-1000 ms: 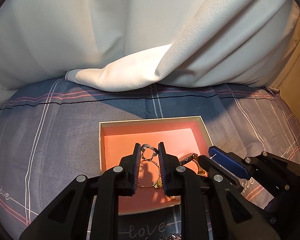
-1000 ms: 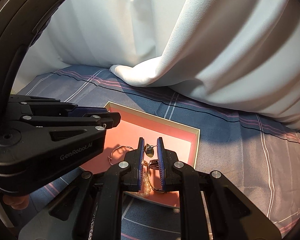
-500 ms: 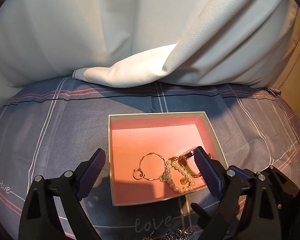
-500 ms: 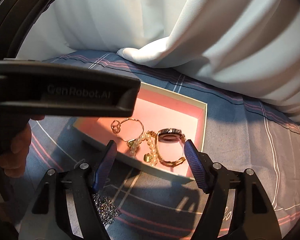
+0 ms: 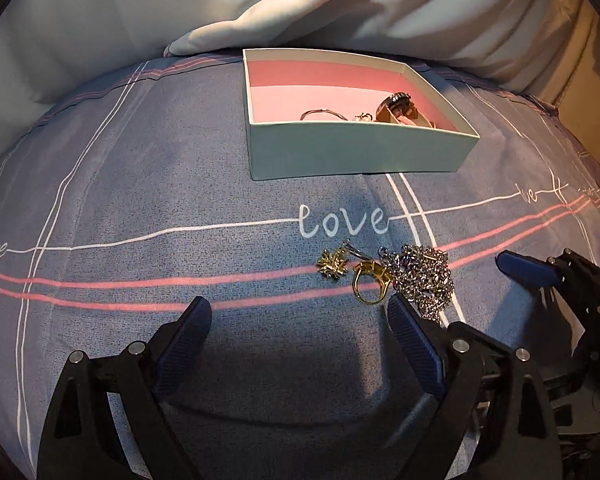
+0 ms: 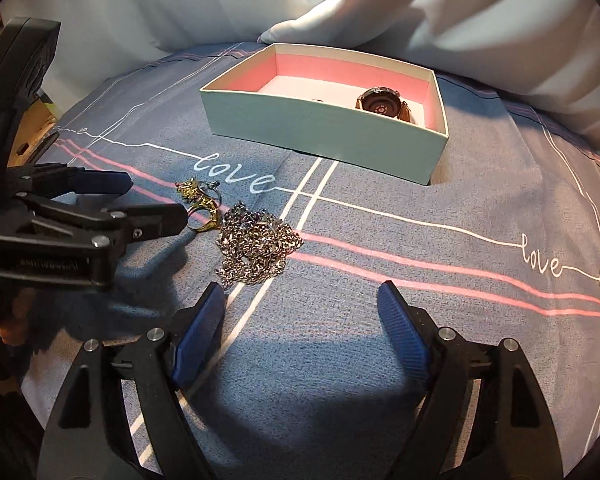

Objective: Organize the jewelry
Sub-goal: 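Move the right gripper to the silver chain pile and close on it, then lift the silver chain with the right gripper, lower it into the box, open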

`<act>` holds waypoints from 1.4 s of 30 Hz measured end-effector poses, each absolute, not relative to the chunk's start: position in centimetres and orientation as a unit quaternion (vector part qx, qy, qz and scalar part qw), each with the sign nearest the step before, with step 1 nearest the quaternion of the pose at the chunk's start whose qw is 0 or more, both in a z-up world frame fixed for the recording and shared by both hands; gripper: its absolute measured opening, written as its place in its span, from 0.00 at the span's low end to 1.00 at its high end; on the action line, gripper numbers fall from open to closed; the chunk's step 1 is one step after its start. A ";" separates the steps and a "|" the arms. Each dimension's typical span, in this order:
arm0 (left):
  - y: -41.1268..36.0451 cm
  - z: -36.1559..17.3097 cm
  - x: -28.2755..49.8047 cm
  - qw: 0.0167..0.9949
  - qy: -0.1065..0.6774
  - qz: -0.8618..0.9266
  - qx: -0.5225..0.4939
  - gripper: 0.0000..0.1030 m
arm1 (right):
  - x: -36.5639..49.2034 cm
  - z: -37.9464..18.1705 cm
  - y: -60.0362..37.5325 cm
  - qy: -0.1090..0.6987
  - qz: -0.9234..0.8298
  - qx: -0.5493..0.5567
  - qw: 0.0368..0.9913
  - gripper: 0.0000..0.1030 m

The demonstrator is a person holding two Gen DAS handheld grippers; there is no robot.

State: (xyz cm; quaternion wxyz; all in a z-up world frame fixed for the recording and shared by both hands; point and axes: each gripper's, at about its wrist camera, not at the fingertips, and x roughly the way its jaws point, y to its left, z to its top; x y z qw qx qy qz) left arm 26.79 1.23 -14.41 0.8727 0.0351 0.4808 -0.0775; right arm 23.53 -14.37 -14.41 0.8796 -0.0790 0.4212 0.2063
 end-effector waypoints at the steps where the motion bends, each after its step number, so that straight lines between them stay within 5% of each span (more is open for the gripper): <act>1: 0.9 -14.5 26.7 0.874 0.478 -0.080 0.044 0.85 | 23.5 -14.3 -14.3 0.420 0.209 -0.075 0.880 0.59; 2: 0.7 -14.5 26.7 0.876 0.474 -0.080 0.045 0.84 | 23.7 -14.3 -14.3 0.421 0.212 -0.073 0.879 0.50; 7: 1.4 -14.3 27.2 0.876 0.475 -0.088 0.018 0.84 | 24.4 -13.9 -13.1 0.420 0.228 -0.085 0.874 0.48; 11: 1.6 -14.3 27.2 0.877 0.472 -0.085 0.015 0.85 | 25.3 -14.5 -11.5 0.424 0.249 -0.099 0.865 0.16; 14: 1.7 -14.2 27.1 0.878 0.469 -0.088 0.008 0.84 | 25.0 -14.2 -11.4 0.422 0.249 -0.093 0.867 0.11; 18: 1.7 -14.1 26.8 0.881 0.465 -0.089 0.018 0.79 | 23.6 -12.9 -13.1 0.401 0.235 -0.060 0.883 0.11; 22: 0.8 -13.8 26.5 0.884 0.457 -0.086 0.047 0.24 | 22.8 -11.3 -14.2 0.386 0.228 -0.052 0.892 0.11; 24: 0.7 -13.5 26.6 0.883 0.459 -0.088 0.046 0.08 | 22.6 -10.3 -14.4 0.372 0.223 -0.051 0.900 0.11; 42: -0.8 -4.1 27.9 0.916 0.382 -0.124 0.015 0.03 | 21.9 -0.2 -14.5 0.262 0.229 -0.078 0.934 0.11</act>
